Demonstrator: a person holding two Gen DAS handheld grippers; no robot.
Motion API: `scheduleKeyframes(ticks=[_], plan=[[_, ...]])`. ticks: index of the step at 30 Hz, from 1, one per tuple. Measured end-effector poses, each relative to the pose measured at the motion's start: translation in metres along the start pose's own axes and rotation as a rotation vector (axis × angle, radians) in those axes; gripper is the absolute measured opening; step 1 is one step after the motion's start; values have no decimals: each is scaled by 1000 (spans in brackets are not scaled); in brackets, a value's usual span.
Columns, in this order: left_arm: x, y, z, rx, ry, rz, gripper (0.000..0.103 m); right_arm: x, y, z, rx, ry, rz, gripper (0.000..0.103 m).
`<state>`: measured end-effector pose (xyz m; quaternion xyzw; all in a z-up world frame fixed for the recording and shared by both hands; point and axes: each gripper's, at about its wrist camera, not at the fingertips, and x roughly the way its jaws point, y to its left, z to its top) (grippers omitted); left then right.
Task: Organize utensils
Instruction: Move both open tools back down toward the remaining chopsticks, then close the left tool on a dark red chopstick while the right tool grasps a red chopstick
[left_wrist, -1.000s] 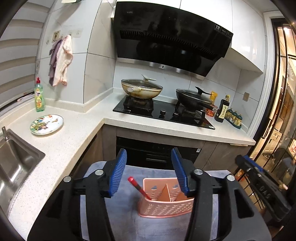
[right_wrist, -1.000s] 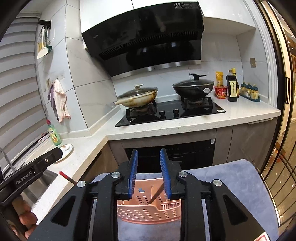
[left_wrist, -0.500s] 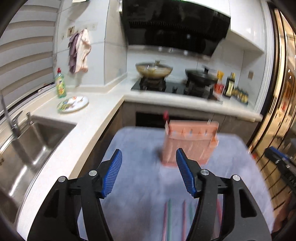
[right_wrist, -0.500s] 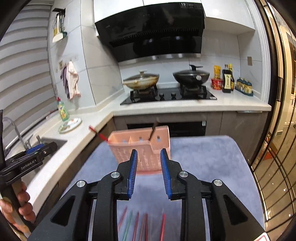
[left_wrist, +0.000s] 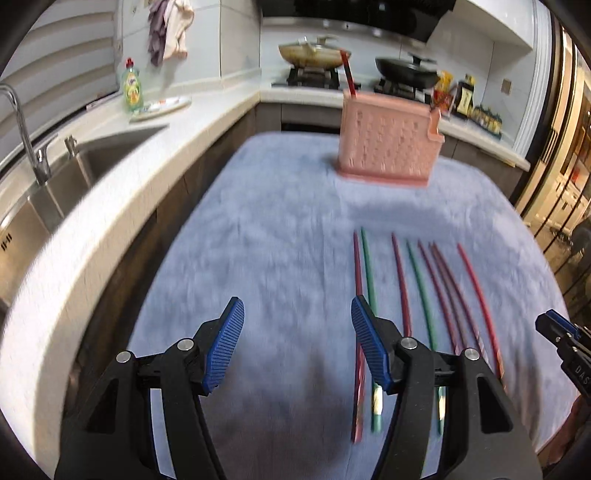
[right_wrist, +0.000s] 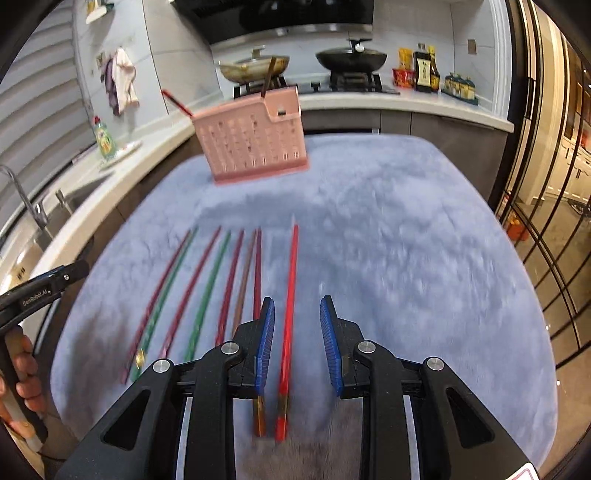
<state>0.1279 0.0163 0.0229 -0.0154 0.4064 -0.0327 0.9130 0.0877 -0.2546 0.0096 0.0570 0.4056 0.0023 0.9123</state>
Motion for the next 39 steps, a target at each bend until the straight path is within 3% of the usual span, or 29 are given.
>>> scheduleKeyframes(ticks=[13, 23, 39], plan=[[3, -8, -50, 32, 63, -10, 58, 17, 3, -36, -5, 67, -9, 25], [7, -18, -63, 48, 94, -40, 58, 25, 7, -44, -15, 94, -6, 14], [21, -22, -78, 55, 142, -41, 58, 31, 9, -49, -16, 103, -4, 12]])
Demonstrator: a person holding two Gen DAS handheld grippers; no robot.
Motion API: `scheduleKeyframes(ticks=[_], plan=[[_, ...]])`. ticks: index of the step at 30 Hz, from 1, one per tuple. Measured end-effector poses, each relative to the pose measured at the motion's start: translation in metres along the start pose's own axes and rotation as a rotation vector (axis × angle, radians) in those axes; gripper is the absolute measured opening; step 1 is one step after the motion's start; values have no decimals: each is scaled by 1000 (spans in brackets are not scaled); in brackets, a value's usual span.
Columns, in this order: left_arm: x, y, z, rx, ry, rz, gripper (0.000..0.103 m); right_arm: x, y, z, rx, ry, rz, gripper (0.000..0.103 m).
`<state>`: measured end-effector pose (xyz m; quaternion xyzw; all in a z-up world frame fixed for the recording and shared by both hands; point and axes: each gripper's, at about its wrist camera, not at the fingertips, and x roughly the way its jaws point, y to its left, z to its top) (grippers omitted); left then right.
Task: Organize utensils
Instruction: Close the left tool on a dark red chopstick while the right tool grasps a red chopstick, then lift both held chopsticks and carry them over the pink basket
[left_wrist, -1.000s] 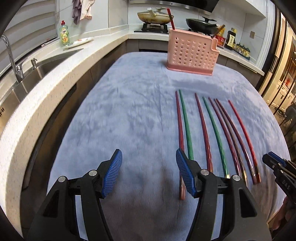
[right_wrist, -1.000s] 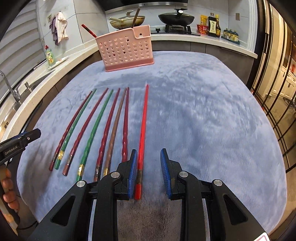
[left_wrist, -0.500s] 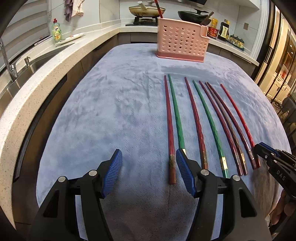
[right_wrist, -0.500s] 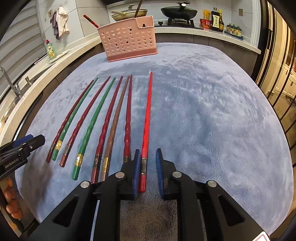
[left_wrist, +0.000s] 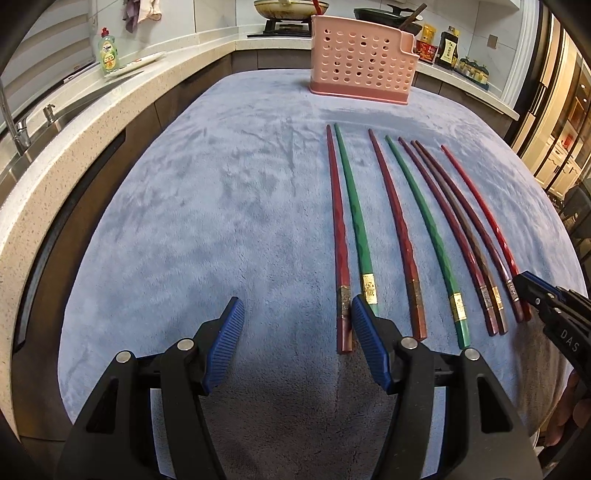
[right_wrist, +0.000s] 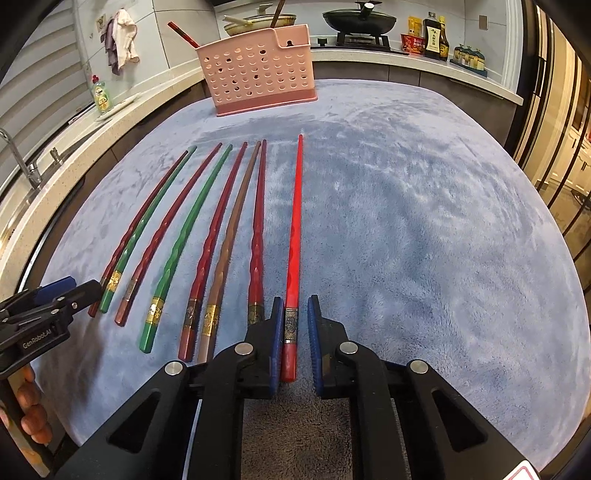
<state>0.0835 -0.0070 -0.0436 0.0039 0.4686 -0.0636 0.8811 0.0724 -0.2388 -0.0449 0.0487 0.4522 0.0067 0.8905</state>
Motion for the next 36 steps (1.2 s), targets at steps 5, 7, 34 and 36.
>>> scheduleKeyframes(ticks=[5, 7, 34, 36], plan=[[5, -2, -2, 12, 5, 15, 59, 1, 0, -1, 1, -3, 1, 11], [5, -3, -2, 14, 3, 16, 58, 1, -1, -1, 1, -2, 1, 11], [-27, 13, 25, -22, -57, -16, 8, -36, -7, 30, -1, -109, 2, 7], [-37, 16, 35, -30, -86, -15, 8, -47, -9, 41, -1, -143, 3, 7]])
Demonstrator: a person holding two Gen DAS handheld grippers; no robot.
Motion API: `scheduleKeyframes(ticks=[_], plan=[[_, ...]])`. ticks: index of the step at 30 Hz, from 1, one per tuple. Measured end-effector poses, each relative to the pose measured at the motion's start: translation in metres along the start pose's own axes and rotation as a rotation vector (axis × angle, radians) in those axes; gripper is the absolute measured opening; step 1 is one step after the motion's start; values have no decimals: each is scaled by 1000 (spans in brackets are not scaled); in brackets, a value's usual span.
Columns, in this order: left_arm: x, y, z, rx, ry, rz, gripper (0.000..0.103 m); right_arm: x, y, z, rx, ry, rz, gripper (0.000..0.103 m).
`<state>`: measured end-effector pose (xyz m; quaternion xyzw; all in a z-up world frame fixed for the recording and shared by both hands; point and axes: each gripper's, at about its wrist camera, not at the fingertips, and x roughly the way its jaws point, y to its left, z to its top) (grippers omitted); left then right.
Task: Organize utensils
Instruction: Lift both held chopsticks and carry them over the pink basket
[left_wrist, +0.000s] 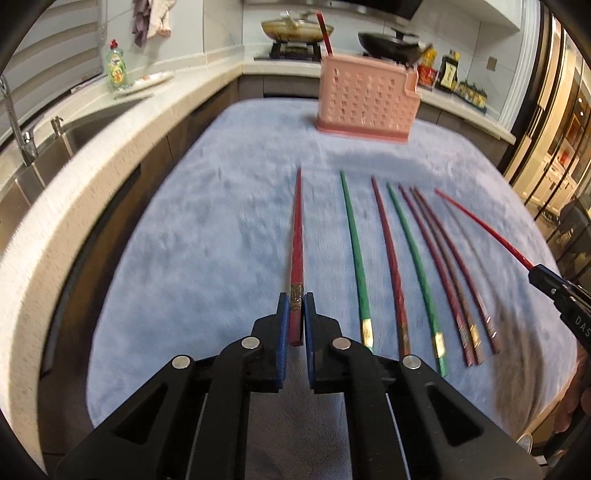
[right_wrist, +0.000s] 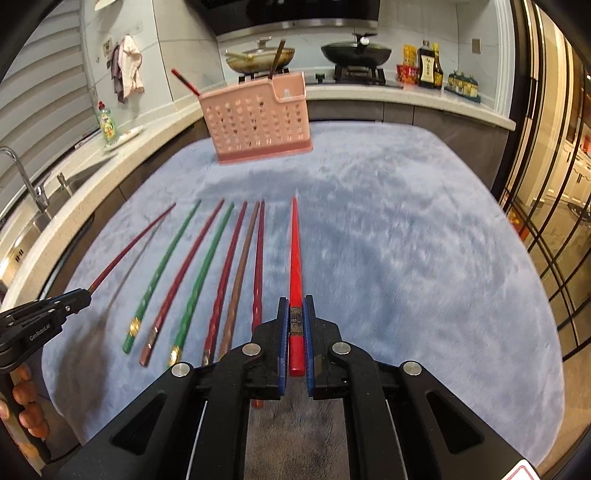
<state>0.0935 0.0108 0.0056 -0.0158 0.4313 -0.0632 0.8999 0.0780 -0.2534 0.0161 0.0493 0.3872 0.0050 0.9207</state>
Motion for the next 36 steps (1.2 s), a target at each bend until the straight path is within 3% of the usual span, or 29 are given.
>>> scheduleKeyframes(ticks=[11, 22, 28, 36], plan=[[-35, 0, 69, -7, -141, -16, 7, -33, -8, 76, 4, -168, 20, 7], [-46, -7, 155, -20, -258, -66, 7, -38, 2, 139, 13, -253, 86, 7], [-61, -12, 203, -31, -332, -106, 7, -42, 10, 192, 24, -334, 146, 7], [-89, -28, 276, -36, -510, -127, 7, -28, 18, 278, 56, -441, 203, 7]])
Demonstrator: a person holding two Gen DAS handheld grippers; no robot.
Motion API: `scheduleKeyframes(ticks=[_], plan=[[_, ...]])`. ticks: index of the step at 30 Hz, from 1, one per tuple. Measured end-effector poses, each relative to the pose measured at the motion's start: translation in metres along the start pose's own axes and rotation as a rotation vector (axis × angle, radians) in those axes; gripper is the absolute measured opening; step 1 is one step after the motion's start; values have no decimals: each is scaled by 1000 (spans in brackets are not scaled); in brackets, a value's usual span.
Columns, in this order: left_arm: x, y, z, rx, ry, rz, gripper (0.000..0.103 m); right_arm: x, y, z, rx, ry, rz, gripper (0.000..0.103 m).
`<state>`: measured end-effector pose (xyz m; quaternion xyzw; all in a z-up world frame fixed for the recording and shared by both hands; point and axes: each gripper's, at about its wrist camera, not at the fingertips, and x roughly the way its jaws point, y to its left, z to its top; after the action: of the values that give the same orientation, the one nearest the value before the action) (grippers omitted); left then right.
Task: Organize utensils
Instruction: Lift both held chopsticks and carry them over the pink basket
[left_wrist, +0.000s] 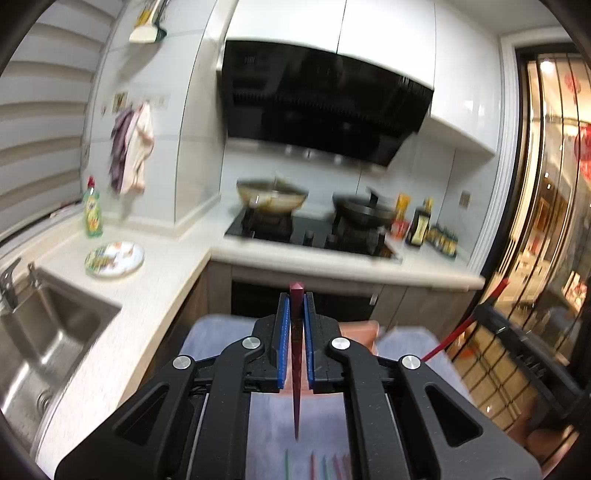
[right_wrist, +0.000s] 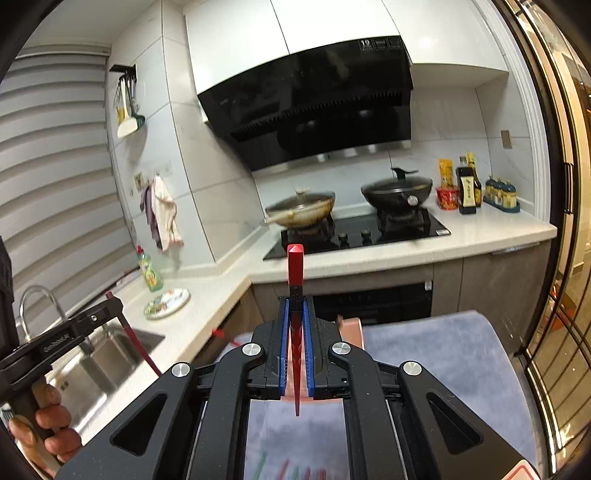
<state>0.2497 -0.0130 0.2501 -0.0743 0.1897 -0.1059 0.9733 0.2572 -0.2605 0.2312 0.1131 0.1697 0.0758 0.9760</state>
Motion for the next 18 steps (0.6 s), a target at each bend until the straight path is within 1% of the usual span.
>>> scheduleKeyframes(ticks=[4, 7, 10, 13, 18], plan=[[15, -8, 34, -9, -105, -13, 7, 33, -3, 23, 23, -19, 1, 7], [36, -12, 50, -2, -143, -2, 7, 60, -6, 30, 27, -21, -9, 7], [59, -14, 55, -4, -147, 1, 7, 81, -10, 30, 30, -16, -20, 7], [86, -14, 52, 0, -115, 9, 7, 102, -15, 25, 30, 7, -36, 7], [113, -8, 32, -7, -70, 16, 7, 124, -22, 9, 16, 49, -52, 7]])
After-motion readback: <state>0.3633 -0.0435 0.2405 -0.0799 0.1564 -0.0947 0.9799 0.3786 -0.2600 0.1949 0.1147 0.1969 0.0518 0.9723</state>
